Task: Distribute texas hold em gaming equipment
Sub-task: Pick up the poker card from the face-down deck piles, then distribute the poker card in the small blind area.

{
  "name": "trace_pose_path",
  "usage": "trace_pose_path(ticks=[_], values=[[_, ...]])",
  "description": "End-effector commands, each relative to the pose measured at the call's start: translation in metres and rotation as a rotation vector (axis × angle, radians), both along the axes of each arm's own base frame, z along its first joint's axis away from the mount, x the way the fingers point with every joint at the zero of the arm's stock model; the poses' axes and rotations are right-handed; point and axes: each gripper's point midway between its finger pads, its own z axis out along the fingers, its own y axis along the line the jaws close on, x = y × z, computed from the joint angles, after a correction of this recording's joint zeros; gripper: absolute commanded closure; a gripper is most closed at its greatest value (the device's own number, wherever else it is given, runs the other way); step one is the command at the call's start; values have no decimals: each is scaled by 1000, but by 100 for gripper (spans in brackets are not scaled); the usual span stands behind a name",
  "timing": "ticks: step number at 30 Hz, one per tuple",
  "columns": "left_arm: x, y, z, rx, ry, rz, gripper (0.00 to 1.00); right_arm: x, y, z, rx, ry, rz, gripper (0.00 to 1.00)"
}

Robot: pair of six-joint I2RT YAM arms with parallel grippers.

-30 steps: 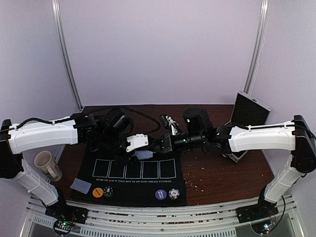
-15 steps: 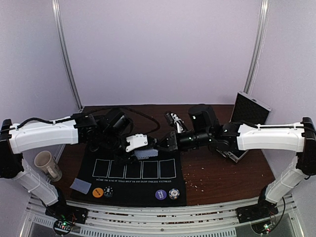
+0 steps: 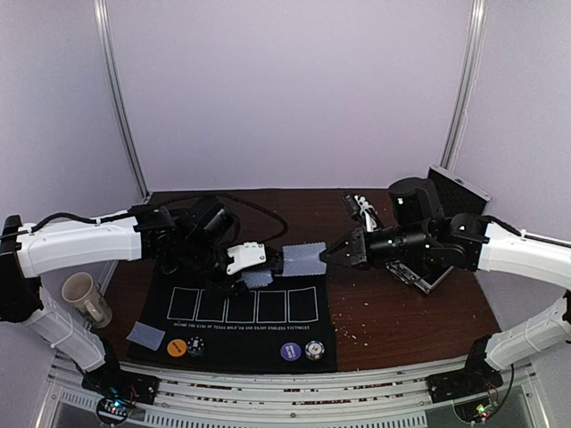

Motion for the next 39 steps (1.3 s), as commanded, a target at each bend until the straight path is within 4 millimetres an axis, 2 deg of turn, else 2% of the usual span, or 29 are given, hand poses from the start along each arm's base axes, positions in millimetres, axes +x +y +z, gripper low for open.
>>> trace_pose_path(ticks=[1, 3, 6, 9, 13, 19, 24, 26, 29, 31, 34, 36, 38, 39], values=[[6, -5, 10, -47, -24, 14, 49, -7, -67, -63, -224, 159, -121, 100], [6, -5, 10, -48, -23, 14, 49, -20, -88, -92, -278, 238, -133, 100], [7, -5, 10, -45, -25, 16, 49, -42, -96, -121, -250, 333, -120, 100], [7, -7, 8, -44, -18, 11, 49, -50, -106, -146, -251, 367, -131, 100], [7, -9, 8, -46, -14, 10, 49, -58, -110, -174, -249, 426, -107, 100], [6, -8, 9, -50, -11, 11, 49, -67, -128, -211, -346, 480, -103, 100], [6, -10, 10, -52, -4, 7, 49, -71, -147, -233, -514, 497, -91, 100], [5, -11, 11, -56, -2, 4, 49, -67, -153, -235, -572, 488, -106, 97], [5, -11, 11, -56, -3, 3, 49, -59, -159, -228, -630, 463, -129, 76], [5, -13, 14, -65, -3, 1, 49, -50, -164, -216, -667, 430, -160, 62], [4, -14, 17, -74, -3, -6, 49, -29, -166, -184, -688, 345, -216, 48], [4, -14, 18, -76, -2, -11, 49, -13, -153, -156, -624, 277, -232, 32], [3, -15, 19, -82, 1, -15, 49, 2, -122, -122, -471, 188, -200, 18], [2, -16, 19, -86, 4, -18, 49, 8, -100, -102, -364, 133, -168, 12]])
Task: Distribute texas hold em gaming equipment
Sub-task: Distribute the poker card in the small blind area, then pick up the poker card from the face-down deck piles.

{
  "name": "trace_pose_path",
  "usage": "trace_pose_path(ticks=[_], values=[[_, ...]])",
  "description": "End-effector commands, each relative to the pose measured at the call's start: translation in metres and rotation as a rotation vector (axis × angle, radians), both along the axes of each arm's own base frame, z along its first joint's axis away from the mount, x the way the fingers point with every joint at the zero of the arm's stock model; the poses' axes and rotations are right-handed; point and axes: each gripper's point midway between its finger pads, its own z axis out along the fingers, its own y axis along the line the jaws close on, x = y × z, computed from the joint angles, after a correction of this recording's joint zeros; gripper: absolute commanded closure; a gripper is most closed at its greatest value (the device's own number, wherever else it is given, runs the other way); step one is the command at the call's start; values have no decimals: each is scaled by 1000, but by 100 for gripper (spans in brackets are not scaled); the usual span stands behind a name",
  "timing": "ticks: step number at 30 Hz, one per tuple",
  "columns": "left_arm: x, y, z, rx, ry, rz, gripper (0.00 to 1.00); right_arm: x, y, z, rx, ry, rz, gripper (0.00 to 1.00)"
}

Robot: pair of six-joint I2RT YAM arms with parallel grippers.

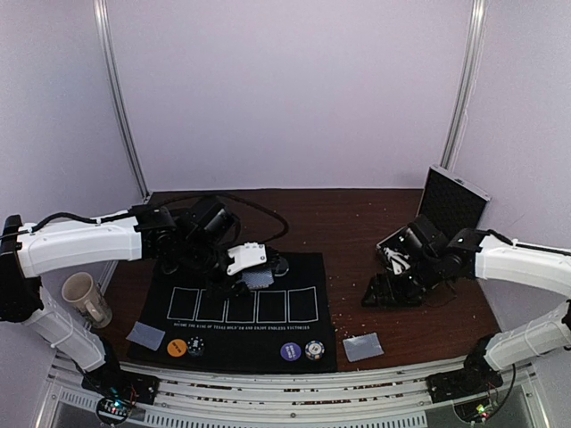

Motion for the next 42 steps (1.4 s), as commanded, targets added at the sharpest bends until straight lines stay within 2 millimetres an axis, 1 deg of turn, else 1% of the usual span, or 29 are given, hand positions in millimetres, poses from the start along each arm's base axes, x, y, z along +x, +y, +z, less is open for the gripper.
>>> trace_pose_path(ticks=[1, 3, 5, 6, 8, 9, 11, 13, 19, 25, 26, 29, 32, 37, 40, 41, 42], values=[[5, -14, 21, -79, -15, -11, 49, 29, 60, 78, 304, -244, 77, 7], [5, -17, 24, -92, -11, -15, 49, 32, 97, 113, 513, -316, 130, 4], [4, -20, 28, -106, -1, -18, 49, 34, 125, 138, 676, -366, 168, 4], [3, -21, 29, -114, 6, -19, 49, 34, 138, 145, 729, -380, 190, 4], [1, -24, 32, -132, 26, -19, 49, 28, 163, 152, 793, -393, 253, 4], [0, -25, 33, -139, 35, -17, 49, 26, 174, 148, 797, -382, 280, 4], [-1, -26, 33, -146, 46, -15, 49, 24, 187, 152, 830, -385, 314, 4], [-1, -27, 33, -148, 51, -9, 49, 21, 196, 154, 858, -386, 334, 4], [-2, -29, 34, -149, 68, -2, 49, 18, 214, 145, 844, -376, 367, 4], [-2, -29, 36, -154, 64, -8, 49, 32, 229, 132, 799, -367, 356, 9], [-2, -30, 37, -158, 62, -9, 49, 34, 232, 127, 786, -360, 358, 9], [-3, -30, 38, -163, 65, -14, 49, 39, 238, 127, 782, -364, 356, 13], [-4, -30, 38, -161, 66, -17, 50, 43, 238, 127, 770, -378, 341, 15], [-6, -31, 40, -171, 73, -35, 50, 55, 235, 115, 697, -395, 293, 22], [-5, -32, 42, -174, 67, -31, 50, 55, 238, 112, 701, -385, 301, 27], [-5, -32, 43, -176, 66, -30, 50, 54, 237, 112, 707, -380, 300, 30], [-5, -32, 44, -179, 65, -28, 50, 53, 237, 114, 725, -375, 299, 32]])
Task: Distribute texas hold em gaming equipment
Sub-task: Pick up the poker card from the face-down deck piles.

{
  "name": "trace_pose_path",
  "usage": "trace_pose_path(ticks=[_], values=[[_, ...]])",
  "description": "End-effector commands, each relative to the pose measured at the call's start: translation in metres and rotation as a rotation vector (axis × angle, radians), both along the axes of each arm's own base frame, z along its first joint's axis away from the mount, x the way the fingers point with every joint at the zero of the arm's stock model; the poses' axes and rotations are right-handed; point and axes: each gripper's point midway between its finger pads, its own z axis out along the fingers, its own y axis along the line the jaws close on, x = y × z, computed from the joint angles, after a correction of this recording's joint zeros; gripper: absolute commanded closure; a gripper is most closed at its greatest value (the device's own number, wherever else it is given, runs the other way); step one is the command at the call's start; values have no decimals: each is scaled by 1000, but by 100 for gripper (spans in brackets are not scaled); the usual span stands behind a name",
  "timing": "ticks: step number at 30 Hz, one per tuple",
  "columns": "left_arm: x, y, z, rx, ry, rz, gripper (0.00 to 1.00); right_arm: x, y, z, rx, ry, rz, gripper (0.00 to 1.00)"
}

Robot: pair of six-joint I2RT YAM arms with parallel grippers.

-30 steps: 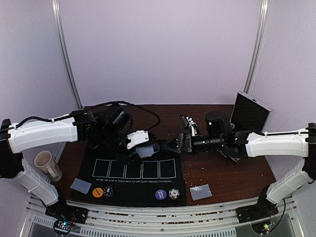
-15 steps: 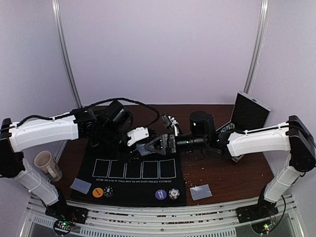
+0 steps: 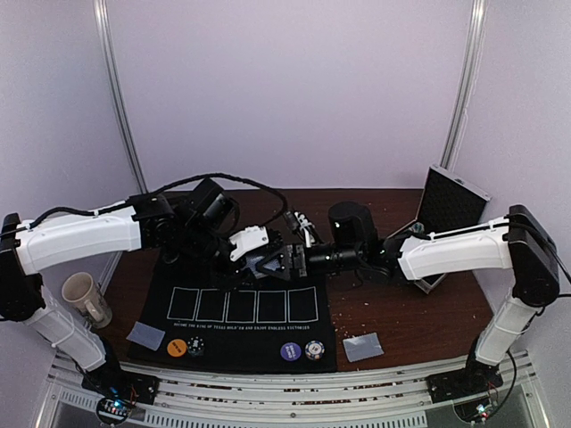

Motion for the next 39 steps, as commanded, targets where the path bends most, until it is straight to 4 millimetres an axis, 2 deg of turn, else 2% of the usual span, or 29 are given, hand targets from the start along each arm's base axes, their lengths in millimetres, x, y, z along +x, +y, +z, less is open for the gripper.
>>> trace_pose_path(ticks=[1, 10, 20, 30, 37, 39], values=[[-8, -15, 19, -70, -18, -65, 50, 15, 1, 16, 63, -12, -52, 33], [-7, -15, 14, -59, -17, -63, 50, 12, 5, 26, 113, 34, -29, 33], [-7, -11, 5, -27, -13, -56, 51, 21, 0, 30, 83, 32, -84, 33], [-9, -16, 18, -85, -19, -65, 51, 24, -5, 46, 216, 104, -73, 30], [-9, -15, 13, -73, -13, -63, 51, 27, -6, 53, 231, 114, -81, 26], [-9, -15, 15, -76, -17, -63, 51, 31, -6, 48, 191, 105, -102, 26]])
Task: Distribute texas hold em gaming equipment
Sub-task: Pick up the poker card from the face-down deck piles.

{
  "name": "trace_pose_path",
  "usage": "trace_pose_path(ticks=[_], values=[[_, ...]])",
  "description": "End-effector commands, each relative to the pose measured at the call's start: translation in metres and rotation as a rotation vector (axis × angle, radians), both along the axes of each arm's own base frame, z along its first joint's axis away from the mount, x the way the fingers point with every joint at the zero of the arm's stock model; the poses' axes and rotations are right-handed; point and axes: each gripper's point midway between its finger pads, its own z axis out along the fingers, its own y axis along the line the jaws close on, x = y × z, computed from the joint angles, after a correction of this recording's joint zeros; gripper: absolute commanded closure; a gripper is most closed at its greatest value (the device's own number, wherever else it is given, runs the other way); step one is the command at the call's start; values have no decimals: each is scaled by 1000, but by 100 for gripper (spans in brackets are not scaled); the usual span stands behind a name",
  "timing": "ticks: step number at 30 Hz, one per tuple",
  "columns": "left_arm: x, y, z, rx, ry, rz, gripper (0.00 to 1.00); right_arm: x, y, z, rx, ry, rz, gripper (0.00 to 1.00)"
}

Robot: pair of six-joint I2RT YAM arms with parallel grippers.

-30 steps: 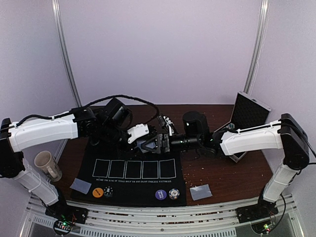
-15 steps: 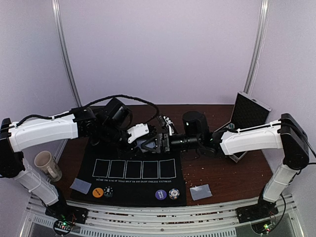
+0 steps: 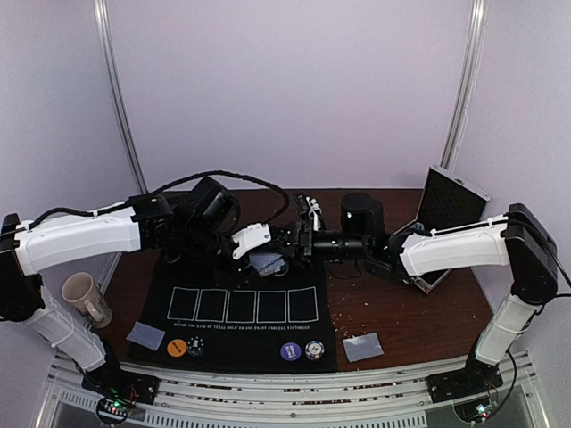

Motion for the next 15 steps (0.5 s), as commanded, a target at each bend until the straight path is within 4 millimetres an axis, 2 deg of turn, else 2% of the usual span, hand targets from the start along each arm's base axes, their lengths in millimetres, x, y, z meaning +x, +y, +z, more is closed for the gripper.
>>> trace_pose_path(ticks=[1, 5, 9, 15], values=[[-6, -3, 7, -27, -6, -36, 51, 11, -1, 11, -16, -39, -45, 26], [-5, -3, 8, -26, -14, -33, 51, 9, -2, 0, -76, -55, -41, 27], [-3, -1, 6, -16, -18, -22, 51, 9, -9, -8, -114, -57, -56, 37], [3, 1, 3, -1, -23, 1, 51, 6, -20, -13, -177, -66, -82, 40]])
